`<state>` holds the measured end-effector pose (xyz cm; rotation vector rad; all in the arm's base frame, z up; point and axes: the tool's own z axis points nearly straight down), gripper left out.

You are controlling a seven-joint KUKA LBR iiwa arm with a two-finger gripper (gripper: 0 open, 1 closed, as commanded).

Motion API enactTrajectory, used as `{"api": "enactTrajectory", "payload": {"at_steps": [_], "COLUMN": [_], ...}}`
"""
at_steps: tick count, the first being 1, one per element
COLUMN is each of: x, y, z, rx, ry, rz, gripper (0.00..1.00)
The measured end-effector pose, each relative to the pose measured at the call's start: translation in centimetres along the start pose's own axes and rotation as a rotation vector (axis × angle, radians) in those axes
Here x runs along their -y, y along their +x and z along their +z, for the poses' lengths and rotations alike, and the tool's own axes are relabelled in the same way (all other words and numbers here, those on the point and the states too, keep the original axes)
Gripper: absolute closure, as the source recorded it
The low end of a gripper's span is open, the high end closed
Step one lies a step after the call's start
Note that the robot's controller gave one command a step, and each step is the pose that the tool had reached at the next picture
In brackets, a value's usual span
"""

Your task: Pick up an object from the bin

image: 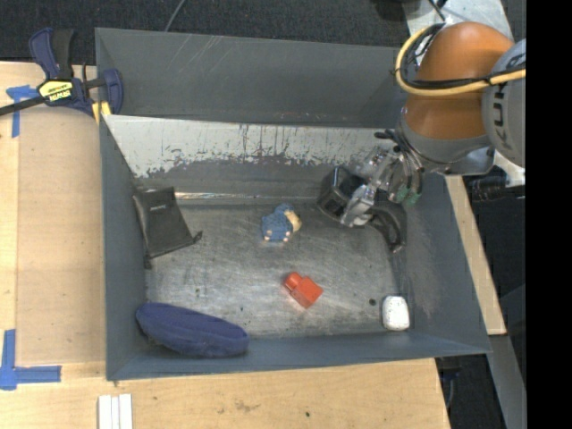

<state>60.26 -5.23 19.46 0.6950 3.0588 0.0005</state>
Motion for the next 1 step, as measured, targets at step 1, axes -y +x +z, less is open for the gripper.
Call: {"api": "enactTrajectory", "payload": {"at_steps": [1], "x": [-0.73], "y": [0.72], "z": [-4.65], "rx": [-0.005], "ry": [0.001], "rz": [-0.005], "gripper": [1.00]}}
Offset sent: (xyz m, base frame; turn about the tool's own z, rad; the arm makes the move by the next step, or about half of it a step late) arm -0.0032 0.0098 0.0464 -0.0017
